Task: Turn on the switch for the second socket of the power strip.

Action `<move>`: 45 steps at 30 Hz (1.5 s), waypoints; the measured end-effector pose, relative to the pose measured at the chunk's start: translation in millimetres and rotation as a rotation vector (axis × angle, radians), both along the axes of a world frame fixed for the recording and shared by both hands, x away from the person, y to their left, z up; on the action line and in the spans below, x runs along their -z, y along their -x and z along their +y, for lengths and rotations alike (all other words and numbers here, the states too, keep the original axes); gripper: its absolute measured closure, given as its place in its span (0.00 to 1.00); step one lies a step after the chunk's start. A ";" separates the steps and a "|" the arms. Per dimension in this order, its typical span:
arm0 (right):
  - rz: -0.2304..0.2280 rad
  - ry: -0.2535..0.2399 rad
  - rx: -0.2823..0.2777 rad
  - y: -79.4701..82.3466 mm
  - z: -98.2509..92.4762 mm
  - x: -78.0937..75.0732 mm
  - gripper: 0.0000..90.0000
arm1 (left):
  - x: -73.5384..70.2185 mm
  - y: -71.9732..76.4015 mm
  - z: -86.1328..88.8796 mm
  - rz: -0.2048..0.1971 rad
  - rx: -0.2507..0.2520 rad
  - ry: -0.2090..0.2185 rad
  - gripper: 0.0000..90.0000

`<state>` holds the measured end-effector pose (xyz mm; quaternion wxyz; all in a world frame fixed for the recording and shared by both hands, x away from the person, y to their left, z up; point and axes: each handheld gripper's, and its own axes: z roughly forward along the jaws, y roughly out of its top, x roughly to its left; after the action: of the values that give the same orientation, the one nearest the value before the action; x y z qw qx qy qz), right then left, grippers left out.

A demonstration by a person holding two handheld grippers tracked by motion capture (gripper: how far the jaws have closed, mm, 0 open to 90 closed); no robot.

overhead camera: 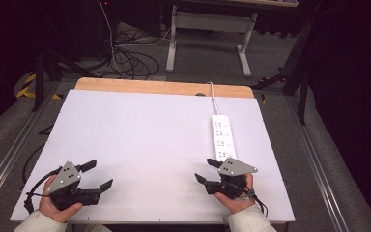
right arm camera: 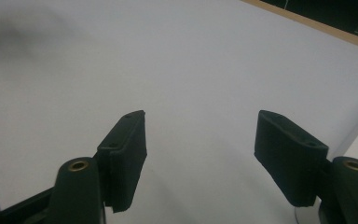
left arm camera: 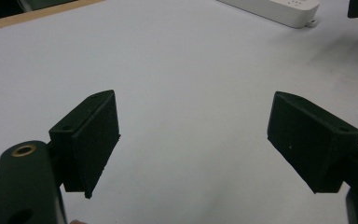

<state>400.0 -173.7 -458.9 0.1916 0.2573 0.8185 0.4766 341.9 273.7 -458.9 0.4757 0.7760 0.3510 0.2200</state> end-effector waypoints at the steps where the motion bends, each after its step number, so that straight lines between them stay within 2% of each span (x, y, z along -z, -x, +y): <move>1: 0.004 0.001 0.001 -0.1 0.2 0.2 0.39 | -0.2 0.1 0.3 0.001 -0.001 0.000 0.19; 26: -0.008 0.008 -0.005 -0.2 2.6 -1.5 0.39 | -0.8 1.2 0.2 -0.004 -0.007 -0.013 0.19; 33: -0.018 0.017 -0.008 -0.2 5.7 -8.7 0.39 | -0.8 1.5 -0.3 -0.006 -0.009 -0.018 0.19; 38: -0.029 0.030 -0.007 -1.3 6.8 -19.4 0.39 | -0.8 1.4 -0.3 -0.006 -0.011 -0.022 0.19; 45: -0.015 0.046 -0.003 -6.8 6.6 -27.9 0.39 | -0.6 1.6 -0.6 -0.004 -0.014 -0.021 0.19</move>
<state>406.8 -167.1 -430.9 0.2028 0.2479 0.8281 0.4600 340.3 273.0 -458.3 0.4668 0.7778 0.3532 0.2287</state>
